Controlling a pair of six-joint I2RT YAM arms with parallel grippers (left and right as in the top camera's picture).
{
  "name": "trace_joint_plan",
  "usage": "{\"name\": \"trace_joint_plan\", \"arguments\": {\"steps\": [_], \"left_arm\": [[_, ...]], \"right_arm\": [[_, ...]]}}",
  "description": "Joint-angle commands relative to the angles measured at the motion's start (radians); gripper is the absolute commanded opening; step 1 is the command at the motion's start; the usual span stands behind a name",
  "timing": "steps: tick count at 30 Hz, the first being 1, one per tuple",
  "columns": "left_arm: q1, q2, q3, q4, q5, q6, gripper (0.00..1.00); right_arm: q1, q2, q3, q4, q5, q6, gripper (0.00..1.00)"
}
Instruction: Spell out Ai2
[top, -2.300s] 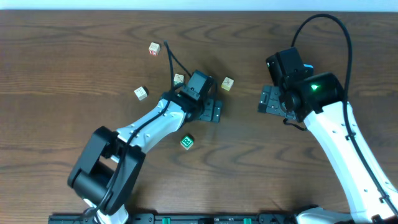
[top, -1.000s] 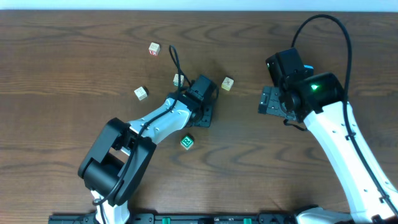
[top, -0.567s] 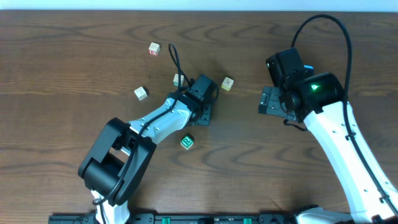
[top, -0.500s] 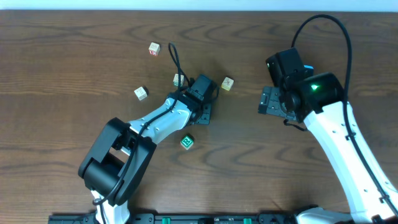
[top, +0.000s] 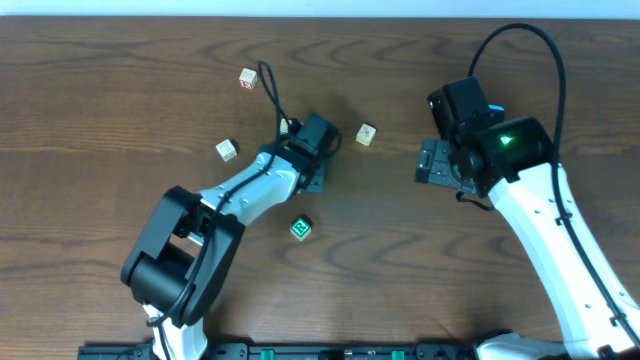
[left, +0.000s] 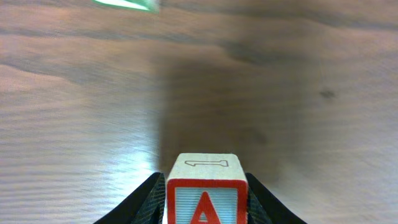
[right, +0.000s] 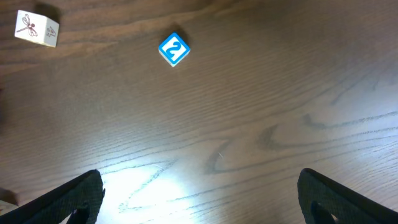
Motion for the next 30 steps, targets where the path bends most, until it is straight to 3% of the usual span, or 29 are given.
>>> {"name": "trace_joint_plan", "arguments": {"steps": [1, 11, 12, 13, 15, 18, 23, 30], "left_arm": [[0.043, 0.016, 0.016, -0.002, -0.051, 0.014, 0.40], [0.116, 0.016, 0.015, 0.065, 0.015, 0.038, 0.41], [0.117, 0.016, 0.016, 0.066, 0.016, 0.040, 0.47], [0.117, 0.016, 0.016, 0.064, 0.016, 0.040, 0.61], [0.117, 0.011, 0.016, 0.047, 0.032, 0.040, 0.62], [0.117, -0.032, 0.027, -0.015, 0.059, 0.040, 0.55], [0.123, -0.177, 0.029, -0.116, -0.034, 0.040, 0.67], [0.126, -0.337, 0.026, -0.427, -0.159, 0.059, 0.69]], "right_arm": [[-0.009, -0.002, -0.001, -0.002, 0.019, -0.013, 0.99], [-0.009, -0.002, -0.001, -0.002, 0.019, -0.013, 0.99], [-0.009, -0.002, -0.001, -0.002, 0.019, -0.013, 0.99], [-0.009, -0.002, -0.001, -0.002, 0.019, -0.013, 0.99], [-0.009, -0.002, -0.001, -0.003, 0.019, -0.013, 0.99], [-0.009, -0.002, -0.001, -0.005, 0.019, -0.013, 0.99], [-0.009, -0.002, -0.001, -0.005, 0.019, -0.012, 0.99], [-0.009, -0.002, -0.001, -0.001, 0.027, -0.012, 0.99]]}}
